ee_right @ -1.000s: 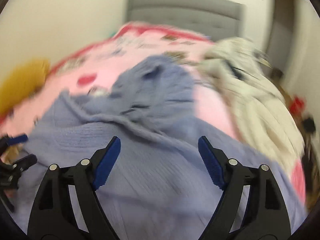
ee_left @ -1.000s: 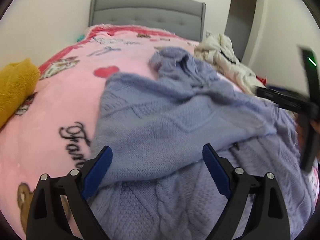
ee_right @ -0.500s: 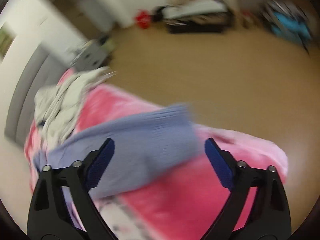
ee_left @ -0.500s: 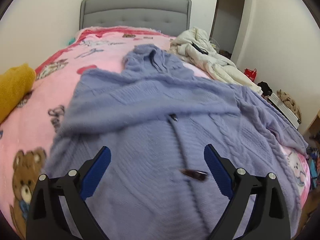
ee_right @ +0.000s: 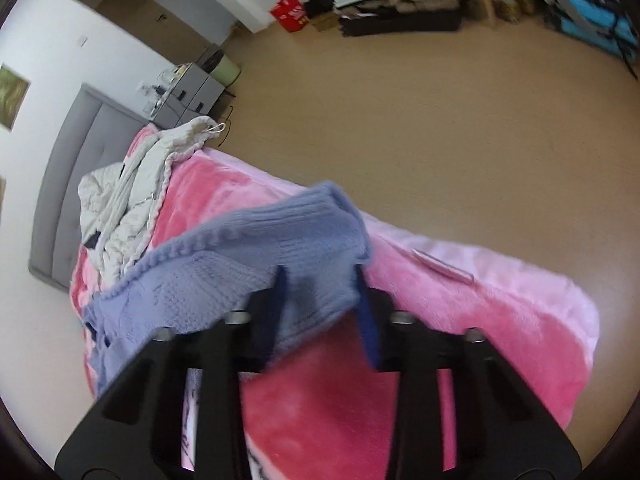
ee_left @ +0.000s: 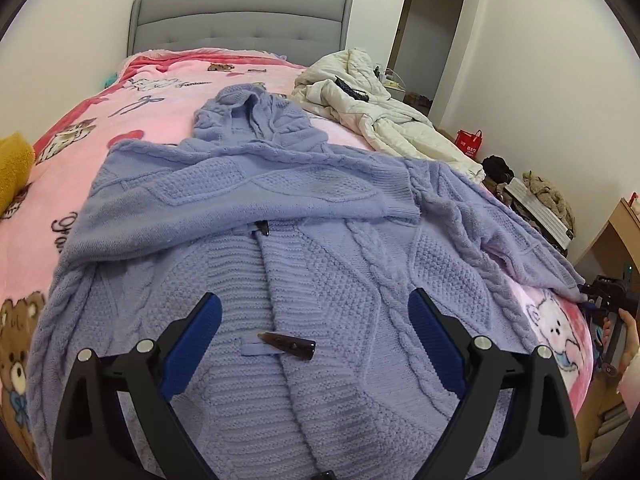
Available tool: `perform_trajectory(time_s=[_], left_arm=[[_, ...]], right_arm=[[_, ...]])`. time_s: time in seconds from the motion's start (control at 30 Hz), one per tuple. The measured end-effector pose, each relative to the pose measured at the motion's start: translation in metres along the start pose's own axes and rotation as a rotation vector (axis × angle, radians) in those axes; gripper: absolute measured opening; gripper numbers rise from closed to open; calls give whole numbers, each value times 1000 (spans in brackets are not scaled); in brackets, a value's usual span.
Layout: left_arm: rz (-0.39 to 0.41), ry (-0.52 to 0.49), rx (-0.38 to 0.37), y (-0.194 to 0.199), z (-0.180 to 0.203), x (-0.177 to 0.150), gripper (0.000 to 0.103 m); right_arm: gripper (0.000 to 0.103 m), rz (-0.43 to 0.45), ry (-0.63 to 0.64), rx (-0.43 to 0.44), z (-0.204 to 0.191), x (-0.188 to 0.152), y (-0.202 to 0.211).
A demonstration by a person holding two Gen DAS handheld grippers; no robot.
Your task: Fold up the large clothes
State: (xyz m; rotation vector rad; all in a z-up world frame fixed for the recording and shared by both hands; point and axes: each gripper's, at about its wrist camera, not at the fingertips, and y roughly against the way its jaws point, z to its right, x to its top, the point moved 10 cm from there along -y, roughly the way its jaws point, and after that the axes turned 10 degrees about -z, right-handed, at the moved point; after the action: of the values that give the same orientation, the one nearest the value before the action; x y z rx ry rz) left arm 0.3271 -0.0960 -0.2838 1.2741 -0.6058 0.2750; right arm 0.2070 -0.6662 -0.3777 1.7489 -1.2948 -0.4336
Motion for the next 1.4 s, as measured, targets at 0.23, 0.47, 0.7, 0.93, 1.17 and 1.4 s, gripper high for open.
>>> perform_trajectory(time_s=[0.23,0.47,0.7,0.93,1.17,1.4], left_arm=[[-3,27,4,2,-15,-1,93],[5,91,0,5,-45,-2,93],[25,185,-19,23,-92,-7,93],[27,245,34,37,-157,-22,93],[15,330,99,44,-225,-49,93],[17,389,102,54,-248,-64,93]], right_arm=[[9,153,85,90,-50,24,46],[9,124,472,285,-276,-4,76],[9,-25,843,427,-502,-137,25],[9,-202,1126,547,-628,-311,-36],[9,-430,1433,432,-608,-508,-114],[9,-462,1335,448,-595,-537,-142]])
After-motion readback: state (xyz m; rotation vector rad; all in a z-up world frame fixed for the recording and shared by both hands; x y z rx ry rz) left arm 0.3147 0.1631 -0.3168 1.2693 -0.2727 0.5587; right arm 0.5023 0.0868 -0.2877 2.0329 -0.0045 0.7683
